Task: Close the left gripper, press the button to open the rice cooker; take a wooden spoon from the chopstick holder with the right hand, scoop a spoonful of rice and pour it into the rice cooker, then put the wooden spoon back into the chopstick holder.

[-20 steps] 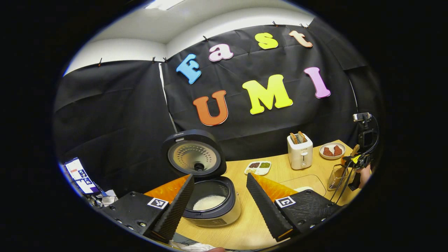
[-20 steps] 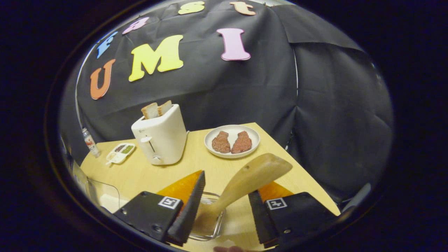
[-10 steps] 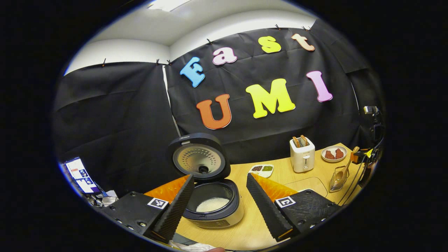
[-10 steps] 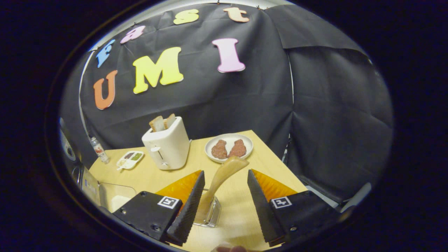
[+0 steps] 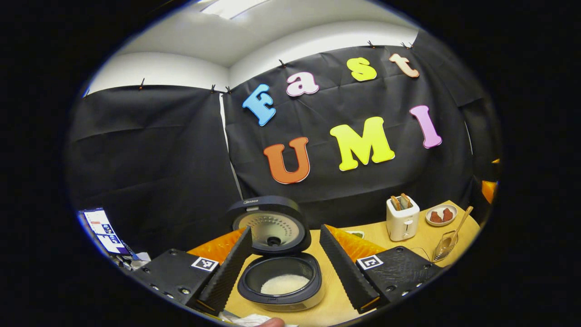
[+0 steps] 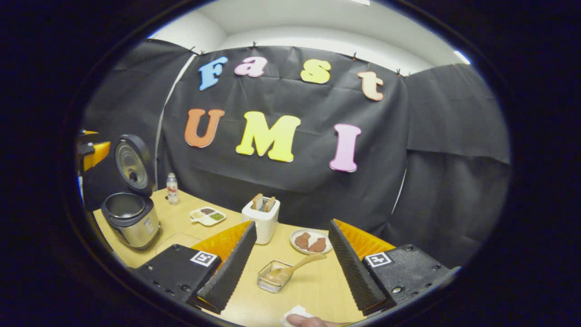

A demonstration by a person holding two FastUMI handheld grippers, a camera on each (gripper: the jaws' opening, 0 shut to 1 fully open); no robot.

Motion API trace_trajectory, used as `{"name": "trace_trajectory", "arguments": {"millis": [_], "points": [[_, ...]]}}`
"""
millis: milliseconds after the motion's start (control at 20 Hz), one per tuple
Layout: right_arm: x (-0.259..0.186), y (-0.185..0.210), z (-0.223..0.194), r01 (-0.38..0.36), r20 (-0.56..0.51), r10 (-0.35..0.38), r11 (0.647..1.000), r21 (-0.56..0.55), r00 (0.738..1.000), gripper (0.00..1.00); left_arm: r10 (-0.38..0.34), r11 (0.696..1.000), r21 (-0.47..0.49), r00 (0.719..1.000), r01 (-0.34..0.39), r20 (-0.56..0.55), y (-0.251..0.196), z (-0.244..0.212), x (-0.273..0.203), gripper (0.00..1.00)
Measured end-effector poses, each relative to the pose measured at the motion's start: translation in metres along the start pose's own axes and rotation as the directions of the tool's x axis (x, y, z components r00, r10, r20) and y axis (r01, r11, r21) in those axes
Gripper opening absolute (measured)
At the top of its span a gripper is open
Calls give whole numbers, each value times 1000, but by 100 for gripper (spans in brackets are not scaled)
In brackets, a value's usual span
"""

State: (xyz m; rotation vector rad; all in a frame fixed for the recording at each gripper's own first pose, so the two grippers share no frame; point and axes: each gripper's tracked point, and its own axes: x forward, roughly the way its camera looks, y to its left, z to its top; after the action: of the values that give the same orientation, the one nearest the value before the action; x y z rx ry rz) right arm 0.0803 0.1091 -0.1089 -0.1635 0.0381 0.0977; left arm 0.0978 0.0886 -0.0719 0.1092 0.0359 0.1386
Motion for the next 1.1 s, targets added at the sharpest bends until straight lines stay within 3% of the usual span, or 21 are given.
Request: {"name": "trace_trajectory", "arguments": {"millis": [50,100,250,350,450,650,850,950,1100], "points": [[-11,10,6,-24,10,24,1000,-17,1000,100,9,1000,-11,1000,-9,13,7,11,9,90],[-19,21,12,-50,18,50,998,-23,999,100,14,1000,-12,1000,-14,22,13,21,19,95],[-37,53,14,-147,-16,149,985,87,989,100,15,1000,-10,998,-15,57,26,54,63,95],[-37,52,18,-151,-35,157,980,128,987,100,21,999,-28,997,-19,73,37,70,92,95],[-39,49,20,-139,-47,145,985,102,988,100,40,999,-38,997,-37,61,51,72,126,95],[-45,46,21,-118,-58,120,992,50,991,100,10,995,-96,987,-26,-159,60,24,174,95],[-48,46,17,-118,-82,122,992,48,989,100,-14,994,-111,971,-13,-237,62,-1,193,96],[-50,46,14,-120,-98,124,991,52,987,100,-38,991,-132,943,-6,-332,58,-29,191,96],[-51,48,15,-127,-104,131,991,50,986,100,-28,993,-120,944,-12,-329,59,-30,186,98]]}}
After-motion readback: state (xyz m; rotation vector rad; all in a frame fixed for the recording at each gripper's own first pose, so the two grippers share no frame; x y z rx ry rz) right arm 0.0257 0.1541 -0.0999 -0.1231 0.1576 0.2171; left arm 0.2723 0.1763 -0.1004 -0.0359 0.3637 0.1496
